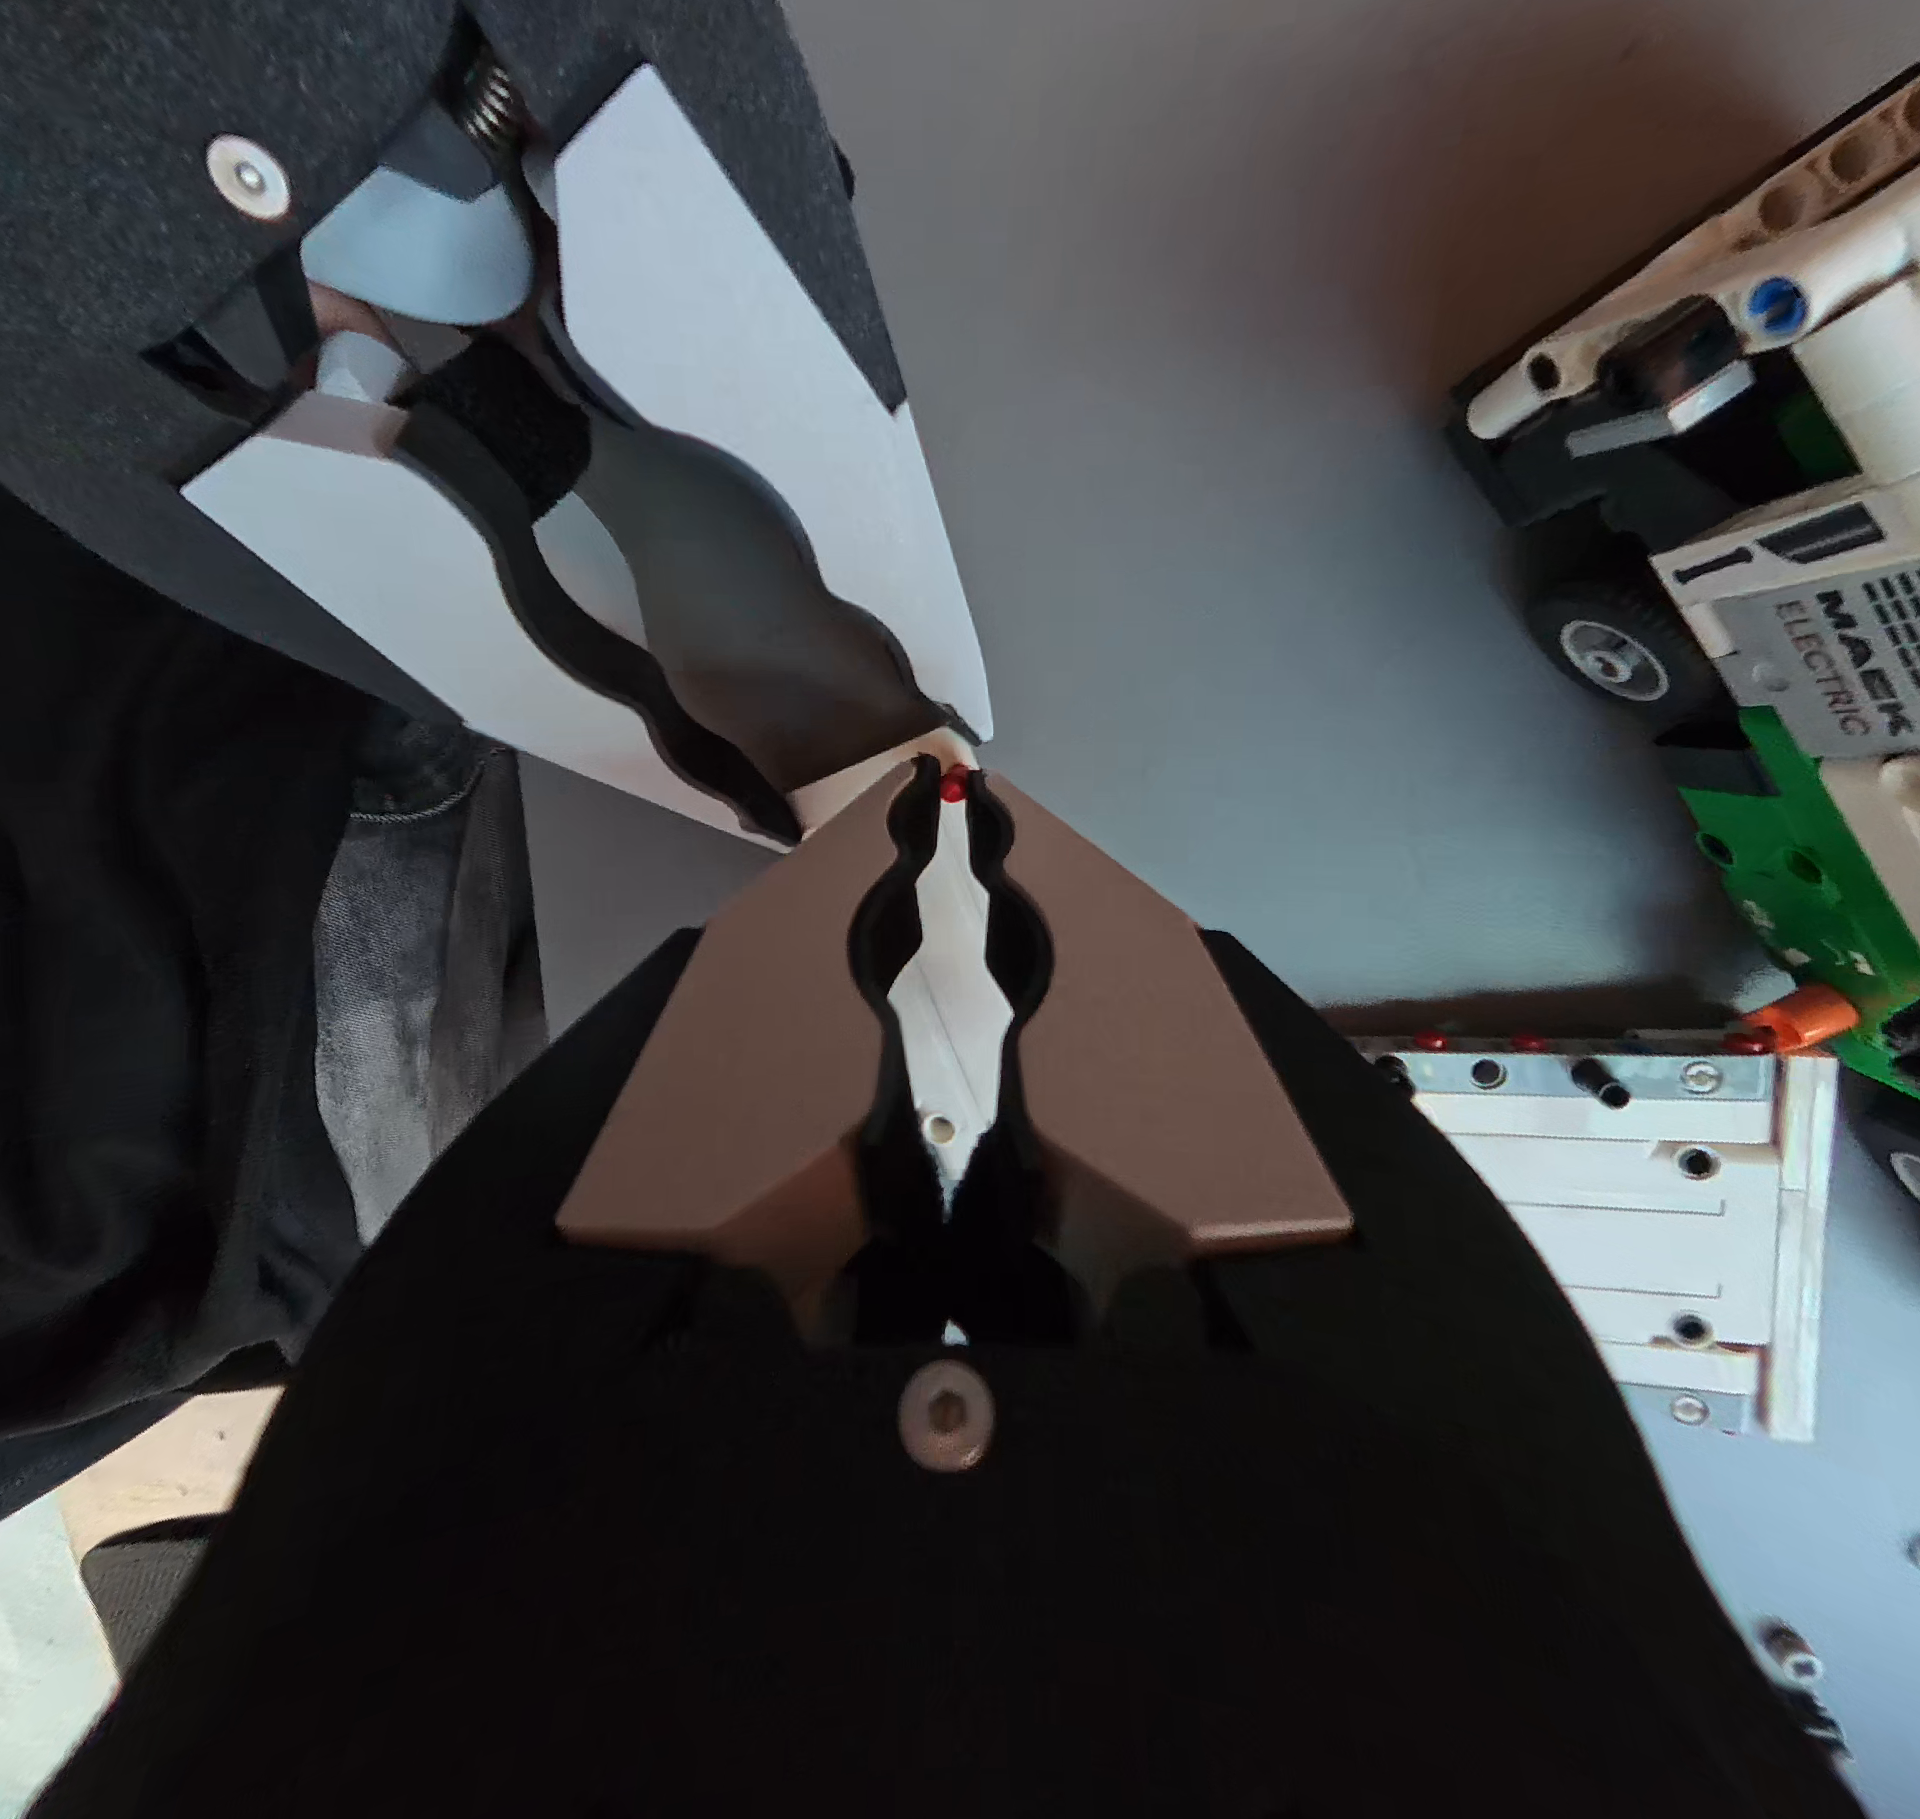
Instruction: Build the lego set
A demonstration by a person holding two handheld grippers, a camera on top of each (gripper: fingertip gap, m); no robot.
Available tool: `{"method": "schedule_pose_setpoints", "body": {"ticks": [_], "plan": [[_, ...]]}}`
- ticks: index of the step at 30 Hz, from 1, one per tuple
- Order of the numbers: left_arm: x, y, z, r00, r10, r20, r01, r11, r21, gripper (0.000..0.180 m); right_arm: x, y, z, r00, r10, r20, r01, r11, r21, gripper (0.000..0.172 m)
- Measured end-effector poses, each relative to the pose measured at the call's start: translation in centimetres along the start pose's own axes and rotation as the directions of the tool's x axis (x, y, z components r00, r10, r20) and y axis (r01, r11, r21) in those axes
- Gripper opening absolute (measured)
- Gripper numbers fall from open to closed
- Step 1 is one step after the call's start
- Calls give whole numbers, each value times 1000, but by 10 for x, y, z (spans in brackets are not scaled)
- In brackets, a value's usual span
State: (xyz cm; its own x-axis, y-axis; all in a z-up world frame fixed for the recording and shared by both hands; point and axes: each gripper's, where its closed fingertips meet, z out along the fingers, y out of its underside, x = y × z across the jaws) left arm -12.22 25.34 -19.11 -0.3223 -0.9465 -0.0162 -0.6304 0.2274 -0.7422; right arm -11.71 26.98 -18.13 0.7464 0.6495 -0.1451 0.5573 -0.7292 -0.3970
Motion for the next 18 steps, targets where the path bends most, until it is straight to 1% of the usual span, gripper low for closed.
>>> {"method": "schedule_pose_setpoints", "body": {"ticks": [5,7,18], "plan": [[0,0,0,1000,3,0,-3,1000,1,40,1,4,1,1000,15,-12,-13,993,119,4],[0,0,0,1000,8,0,-8,1000,1,40,1,4,0,1000,20,-18,-17,990,142,3],[-3,-1,1,1000,11,9,-11,1000,1,40,3,2,1,998,60,-4,-60,997,47,3]]}}
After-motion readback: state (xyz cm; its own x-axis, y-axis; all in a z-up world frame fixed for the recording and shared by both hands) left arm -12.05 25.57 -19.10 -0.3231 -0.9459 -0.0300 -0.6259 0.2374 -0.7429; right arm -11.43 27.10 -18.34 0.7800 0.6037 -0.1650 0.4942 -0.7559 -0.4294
